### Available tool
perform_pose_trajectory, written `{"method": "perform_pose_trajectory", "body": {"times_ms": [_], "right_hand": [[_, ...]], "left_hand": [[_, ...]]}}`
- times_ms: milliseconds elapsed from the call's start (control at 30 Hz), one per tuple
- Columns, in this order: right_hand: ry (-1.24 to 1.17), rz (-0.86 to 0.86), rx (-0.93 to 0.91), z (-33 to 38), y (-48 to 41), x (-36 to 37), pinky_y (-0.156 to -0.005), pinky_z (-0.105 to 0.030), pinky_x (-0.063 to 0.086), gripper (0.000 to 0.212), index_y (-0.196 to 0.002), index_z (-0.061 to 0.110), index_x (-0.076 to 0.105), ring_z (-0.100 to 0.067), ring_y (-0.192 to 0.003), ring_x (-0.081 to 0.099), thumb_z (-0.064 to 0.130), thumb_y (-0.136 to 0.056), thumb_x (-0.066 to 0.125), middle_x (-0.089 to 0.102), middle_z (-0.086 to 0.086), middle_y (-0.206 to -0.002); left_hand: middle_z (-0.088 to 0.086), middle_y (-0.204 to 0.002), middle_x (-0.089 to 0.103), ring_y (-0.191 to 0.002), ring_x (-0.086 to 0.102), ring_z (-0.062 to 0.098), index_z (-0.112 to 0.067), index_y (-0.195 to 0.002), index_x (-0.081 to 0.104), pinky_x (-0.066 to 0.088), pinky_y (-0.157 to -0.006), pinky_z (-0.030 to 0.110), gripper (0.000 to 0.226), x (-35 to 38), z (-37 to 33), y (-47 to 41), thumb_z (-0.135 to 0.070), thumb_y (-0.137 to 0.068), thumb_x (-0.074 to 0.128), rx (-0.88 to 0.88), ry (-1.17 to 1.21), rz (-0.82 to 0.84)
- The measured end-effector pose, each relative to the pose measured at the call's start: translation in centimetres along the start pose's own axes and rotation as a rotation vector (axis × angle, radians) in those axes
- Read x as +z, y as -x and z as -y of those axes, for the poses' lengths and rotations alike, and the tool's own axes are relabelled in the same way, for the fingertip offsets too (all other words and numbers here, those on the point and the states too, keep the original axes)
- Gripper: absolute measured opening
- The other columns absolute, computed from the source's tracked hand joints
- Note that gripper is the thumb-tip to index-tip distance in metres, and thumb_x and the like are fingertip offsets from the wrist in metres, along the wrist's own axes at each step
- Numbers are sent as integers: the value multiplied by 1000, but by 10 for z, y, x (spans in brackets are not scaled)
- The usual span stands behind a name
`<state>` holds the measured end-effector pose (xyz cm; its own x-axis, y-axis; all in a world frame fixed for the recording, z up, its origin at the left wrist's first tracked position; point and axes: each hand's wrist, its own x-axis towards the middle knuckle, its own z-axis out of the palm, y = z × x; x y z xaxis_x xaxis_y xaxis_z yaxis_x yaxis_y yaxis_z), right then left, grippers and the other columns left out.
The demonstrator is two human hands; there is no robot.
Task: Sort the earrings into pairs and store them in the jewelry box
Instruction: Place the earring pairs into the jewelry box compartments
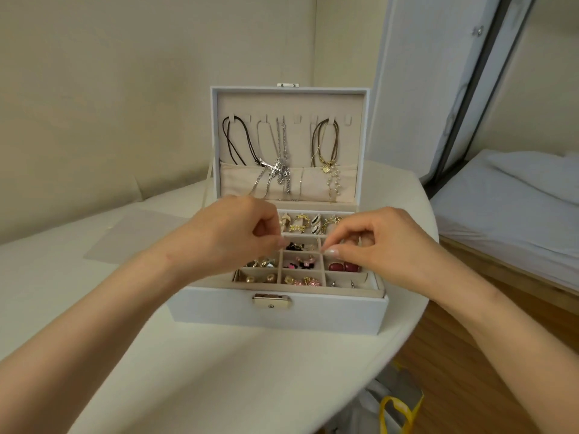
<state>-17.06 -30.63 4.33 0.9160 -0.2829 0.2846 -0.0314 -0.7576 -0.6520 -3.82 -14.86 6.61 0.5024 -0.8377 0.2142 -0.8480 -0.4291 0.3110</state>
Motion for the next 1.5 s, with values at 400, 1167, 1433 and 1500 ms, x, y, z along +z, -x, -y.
{"method": "perform_pose_trajectory", "body": {"times_ms": [400,1167,1433,1500], "right_hand": [[-135,-413,161,-20,55,16,-60,-25,48,19,-98,27,64,-14,-60,55,15,-84,67,57,-5,-70],[-385,-414,311,-20,62,22,-53,-21,45,34,-132,28,50,-11,-68,55,27,-98,42,58,2,-91],[82,-233,217,-20,57,25,-81,-33,51,31,-118,29,62,-7,-81,50,41,-95,45,47,4,-95],[133,-201,200,-18,53,23,-80,-33,50,30,-111,21,66,-9,-80,50,35,-97,44,49,0,-89]], "left_hand": [[-9,-76,63,-78,60,25,-25,-84,51,38,-58,31,23,31,41,119,-48,-88,48,-391,-193,-388],[-7,-102,58,-95,41,18,-32,-102,61,14,-74,26,32,60,39,94,-44,-81,40,51,-216,-515],[-2,-89,54,-83,38,15,-26,-98,63,30,-69,28,40,62,47,79,-15,-64,82,103,-120,-463],[-2,-86,55,-81,42,17,-24,-94,65,31,-68,28,38,61,47,77,-13,-62,83,98,-87,-472]]}}
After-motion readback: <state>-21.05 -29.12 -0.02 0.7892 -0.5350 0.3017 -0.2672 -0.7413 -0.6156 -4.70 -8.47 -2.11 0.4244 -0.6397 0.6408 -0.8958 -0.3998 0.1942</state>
